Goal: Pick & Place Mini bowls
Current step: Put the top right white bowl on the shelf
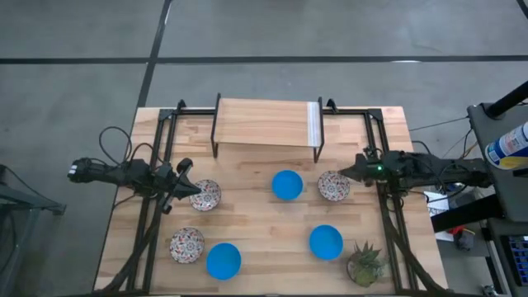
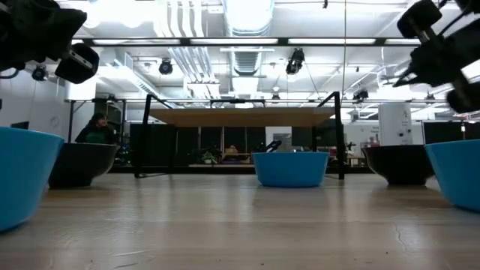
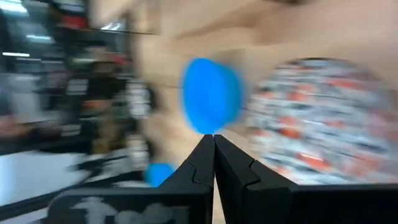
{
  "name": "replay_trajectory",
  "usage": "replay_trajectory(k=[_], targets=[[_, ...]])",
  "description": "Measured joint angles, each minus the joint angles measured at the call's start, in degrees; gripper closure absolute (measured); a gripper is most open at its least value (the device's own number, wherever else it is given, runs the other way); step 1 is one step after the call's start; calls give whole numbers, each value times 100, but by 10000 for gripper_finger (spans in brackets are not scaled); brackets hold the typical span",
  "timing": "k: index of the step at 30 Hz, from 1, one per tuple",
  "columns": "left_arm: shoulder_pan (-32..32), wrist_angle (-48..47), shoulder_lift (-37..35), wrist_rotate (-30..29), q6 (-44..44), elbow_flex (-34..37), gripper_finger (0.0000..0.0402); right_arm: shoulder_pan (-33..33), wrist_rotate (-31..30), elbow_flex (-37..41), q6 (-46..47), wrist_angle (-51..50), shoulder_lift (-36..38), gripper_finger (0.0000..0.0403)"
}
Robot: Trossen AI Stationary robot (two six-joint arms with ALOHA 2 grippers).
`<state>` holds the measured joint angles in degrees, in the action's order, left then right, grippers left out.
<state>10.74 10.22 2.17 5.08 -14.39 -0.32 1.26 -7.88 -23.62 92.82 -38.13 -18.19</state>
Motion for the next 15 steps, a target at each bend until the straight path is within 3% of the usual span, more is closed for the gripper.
replay_trajectory(k=[6,11,15], targets=[[2,2,0,0,0,0,401,-2,22,-889,-414,-1610,-867,394],[0,2,0,0,0,0,401,-2,36,-986,-462,-1871,-1426,390],[2,1,0,0,0,0,401,-2,46,-881,-475,-1869,-1762,358]])
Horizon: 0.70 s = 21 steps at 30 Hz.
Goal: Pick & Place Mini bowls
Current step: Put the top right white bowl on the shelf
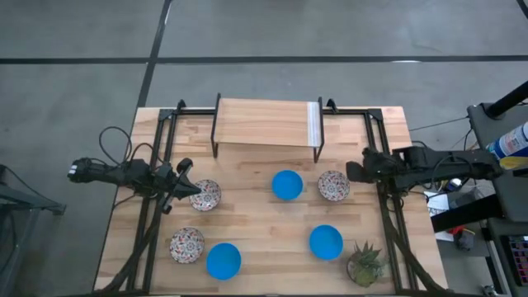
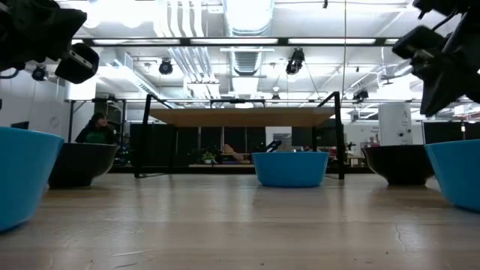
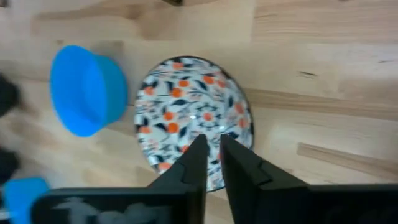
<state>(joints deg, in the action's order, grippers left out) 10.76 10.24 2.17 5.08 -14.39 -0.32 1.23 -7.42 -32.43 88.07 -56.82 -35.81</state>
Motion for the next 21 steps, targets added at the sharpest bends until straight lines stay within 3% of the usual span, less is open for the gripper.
replay_trajectory(k=[10,21], targets=[[-1,0,0,0,1,0,401,-2,-6,55,24,7,-681,245],[-2,0,0,0,0,0,401,-2,-44,59,-222,27,-1477,248]])
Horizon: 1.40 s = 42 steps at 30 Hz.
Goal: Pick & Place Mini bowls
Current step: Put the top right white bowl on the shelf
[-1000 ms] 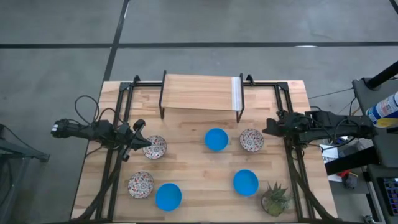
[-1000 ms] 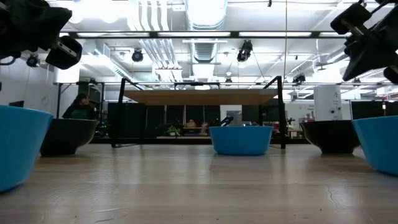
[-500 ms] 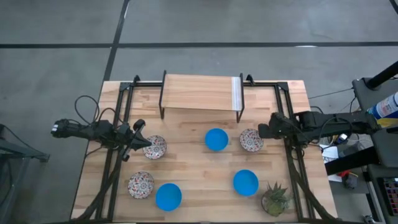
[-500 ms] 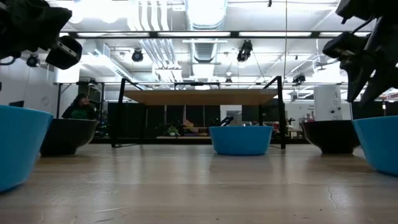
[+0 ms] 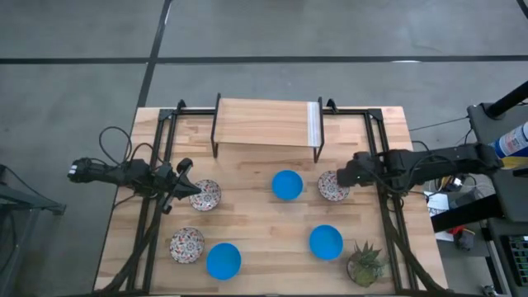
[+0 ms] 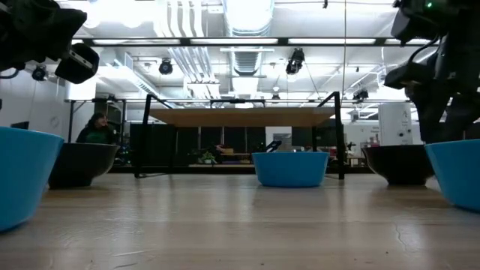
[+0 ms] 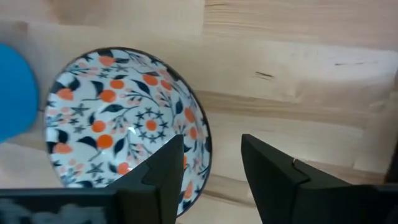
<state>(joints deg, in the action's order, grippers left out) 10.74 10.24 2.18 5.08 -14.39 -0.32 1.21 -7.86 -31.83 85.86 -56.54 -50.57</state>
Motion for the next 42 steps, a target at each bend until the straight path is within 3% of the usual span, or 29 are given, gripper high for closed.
replay_trajectory(k=[24,34,42], targets=[[1,-1,0,0,2,0,401,-2,-111,20,-854,764,-1115,304],[0,0,0,0,0,0,401,-17,154,-9,-1129,1053,-1305,385],[0,0,0,1,2,0,401,-9,275,-178,-1067,1000,-1009,389]])
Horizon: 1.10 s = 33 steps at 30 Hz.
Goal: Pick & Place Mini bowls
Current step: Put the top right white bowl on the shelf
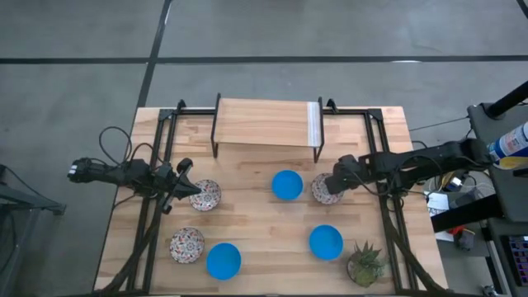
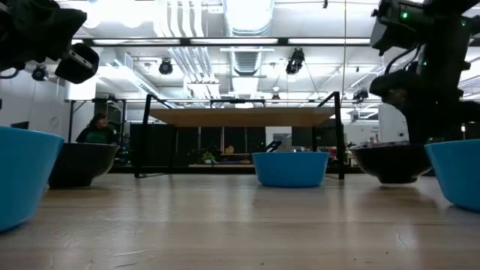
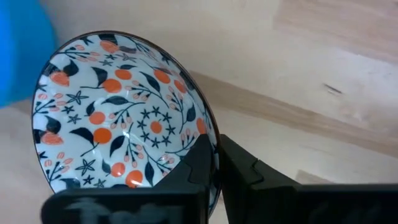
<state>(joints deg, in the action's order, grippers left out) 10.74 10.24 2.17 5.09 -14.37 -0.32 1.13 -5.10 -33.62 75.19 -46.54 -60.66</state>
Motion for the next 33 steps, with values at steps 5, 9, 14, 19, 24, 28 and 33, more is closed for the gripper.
replay_trajectory(k=[5,9,14,19,24,28,33], targets=[[1,-2,2,-1,-2,0,401,-2,160,-597,-157,-15,229,390],[2,-1,1,-1,0,0,401,0,328,-1222,-236,-37,189,390],[0,-1,0,0,-1,0,401,0,520,-2193,-366,-302,-235,390],[2,-2,1,-1,0,0,401,-5,557,-3448,-877,-899,-1027,390],[0,-1,0,-1,0,0,401,-328,533,-4714,-1744,-1601,-1763,390],[0,-1,0,-1,0,0,401,-807,540,-5418,-2491,-1856,-2199,390],[1,-1,0,-1,-1,0,401,-1679,930,-5923,-3267,-1853,-2531,390]])
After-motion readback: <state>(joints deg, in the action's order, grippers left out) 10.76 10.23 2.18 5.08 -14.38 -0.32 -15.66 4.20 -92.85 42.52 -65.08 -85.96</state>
